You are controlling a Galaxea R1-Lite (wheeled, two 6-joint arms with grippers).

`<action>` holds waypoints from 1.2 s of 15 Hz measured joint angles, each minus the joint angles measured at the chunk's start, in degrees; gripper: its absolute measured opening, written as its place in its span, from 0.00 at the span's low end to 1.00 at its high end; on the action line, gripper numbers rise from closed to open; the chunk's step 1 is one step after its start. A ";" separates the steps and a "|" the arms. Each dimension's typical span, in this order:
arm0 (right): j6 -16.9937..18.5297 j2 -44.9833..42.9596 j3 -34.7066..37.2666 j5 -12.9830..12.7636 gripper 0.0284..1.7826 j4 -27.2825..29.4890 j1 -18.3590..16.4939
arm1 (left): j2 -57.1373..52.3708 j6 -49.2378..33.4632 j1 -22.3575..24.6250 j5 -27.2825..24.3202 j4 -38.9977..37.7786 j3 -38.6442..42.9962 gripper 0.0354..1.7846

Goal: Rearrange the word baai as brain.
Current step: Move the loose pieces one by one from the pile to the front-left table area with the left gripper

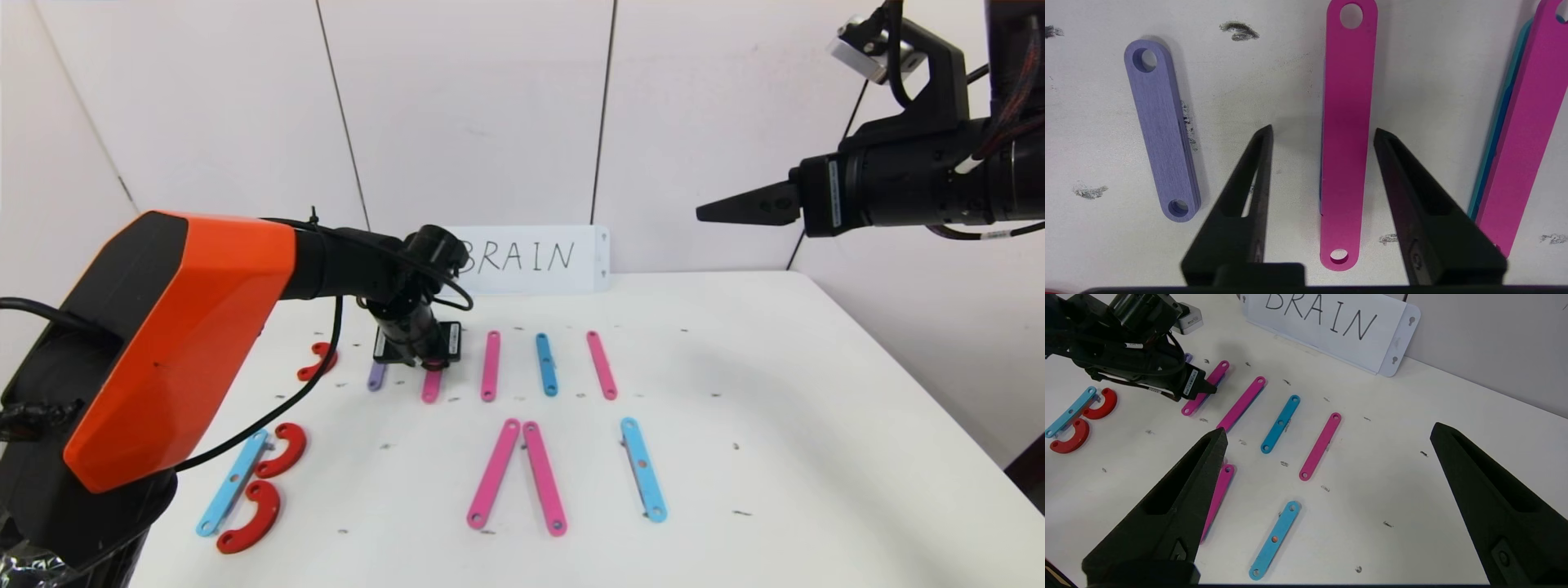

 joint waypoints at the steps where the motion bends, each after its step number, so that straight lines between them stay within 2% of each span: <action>1: 0.00 0.00 0.00 0.00 0.98 0.00 0.00 | 0.00 0.00 -0.01 0.00 0.00 0.00 0.32; 3: -0.02 0.04 0.00 -0.02 0.98 0.00 0.00 | 0.00 0.00 -0.04 -0.11 0.02 0.02 0.17; 4: -0.02 0.04 0.00 -0.02 0.98 0.00 0.00 | -0.01 0.00 -0.04 -0.11 0.02 0.02 0.15; 12: -0.02 0.04 0.05 0.00 0.98 0.00 -0.02 | -1.55 0.00 -0.23 -0.11 0.26 -0.02 0.14; 18: -0.02 0.00 0.02 0.00 0.98 0.09 0.01 | -11.03 1.46 -0.32 0.11 2.16 -0.09 0.14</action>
